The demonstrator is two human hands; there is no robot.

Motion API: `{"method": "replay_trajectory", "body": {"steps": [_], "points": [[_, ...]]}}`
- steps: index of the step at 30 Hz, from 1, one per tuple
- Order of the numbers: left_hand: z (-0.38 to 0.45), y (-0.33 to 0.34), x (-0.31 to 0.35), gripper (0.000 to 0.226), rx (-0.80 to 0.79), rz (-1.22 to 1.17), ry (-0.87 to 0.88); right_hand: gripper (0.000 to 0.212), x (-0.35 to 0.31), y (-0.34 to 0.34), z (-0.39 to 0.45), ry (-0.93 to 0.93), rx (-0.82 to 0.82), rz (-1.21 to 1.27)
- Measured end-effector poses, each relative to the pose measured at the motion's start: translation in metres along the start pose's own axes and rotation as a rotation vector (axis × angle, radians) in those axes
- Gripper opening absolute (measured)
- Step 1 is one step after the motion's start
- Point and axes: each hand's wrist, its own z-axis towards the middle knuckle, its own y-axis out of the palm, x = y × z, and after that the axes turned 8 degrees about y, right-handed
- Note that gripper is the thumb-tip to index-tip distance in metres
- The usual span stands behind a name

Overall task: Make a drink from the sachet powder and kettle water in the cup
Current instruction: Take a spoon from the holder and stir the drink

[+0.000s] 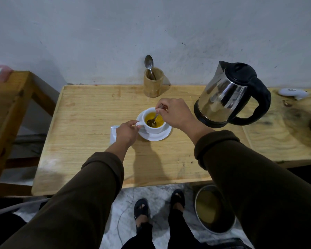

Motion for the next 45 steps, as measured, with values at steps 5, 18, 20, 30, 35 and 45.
{"method": "replay_trajectory", "body": {"steps": [5, 18, 20, 30, 35, 45], "points": [[-0.001, 0.000, -0.001, 0.035, -0.001, 0.014, 0.005, 0.011, 0.003, -0.012, 0.000, -0.019, -0.050, -0.197], [-0.002, 0.003, 0.000, 0.035, 0.013, 0.068, 0.037, 0.032, -0.008, -0.008, -0.017, 0.054, -0.156, -0.620], [-0.002, 0.004, 0.000, 0.036, 0.012, 0.088, 0.045, 0.032, -0.004, -0.003, -0.019, 0.074, -0.141, -0.588], [-0.005, 0.012, -0.001, 0.052, 0.002, 0.090, 0.024, 0.028, 0.023, 0.005, -0.029, 0.149, -0.070, -0.433], [-0.008, 0.021, -0.003, 0.046, 0.024, 0.103, -0.003, 0.027, 0.034, 0.005, -0.044, 0.266, 0.023, -0.177], [-0.022, 0.043, -0.014, 0.035, 0.006, 0.422, 0.121, 0.020, 0.067, 0.039, -0.067, 0.584, 0.293, 0.319]]}}
